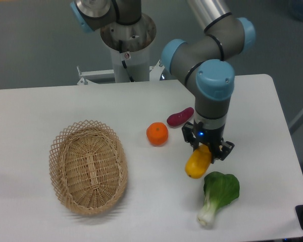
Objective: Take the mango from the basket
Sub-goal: 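Lift the mango out of the basket and carry it beside the bok choy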
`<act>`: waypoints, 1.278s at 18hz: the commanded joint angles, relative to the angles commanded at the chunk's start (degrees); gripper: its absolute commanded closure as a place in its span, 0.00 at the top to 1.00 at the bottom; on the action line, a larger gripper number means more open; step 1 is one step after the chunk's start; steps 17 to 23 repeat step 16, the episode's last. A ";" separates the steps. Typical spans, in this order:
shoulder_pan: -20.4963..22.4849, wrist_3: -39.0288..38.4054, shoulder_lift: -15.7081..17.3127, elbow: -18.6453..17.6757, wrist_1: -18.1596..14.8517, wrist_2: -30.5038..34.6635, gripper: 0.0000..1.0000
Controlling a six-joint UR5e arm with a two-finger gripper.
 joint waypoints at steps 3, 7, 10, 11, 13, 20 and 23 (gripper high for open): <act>2.55 3.96 0.00 0.61 -0.96 0.44 0.23; 4.05 4.76 -1.84 3.07 -1.76 1.15 0.22; 4.49 4.85 -1.93 3.43 -1.85 1.23 0.23; 4.66 4.85 -1.93 3.43 -2.02 1.41 0.23; 4.67 4.85 -1.93 3.34 -2.11 1.23 0.23; 4.84 4.85 -1.85 2.99 -2.11 1.23 0.23; 4.84 4.85 -1.85 2.99 -2.11 1.23 0.23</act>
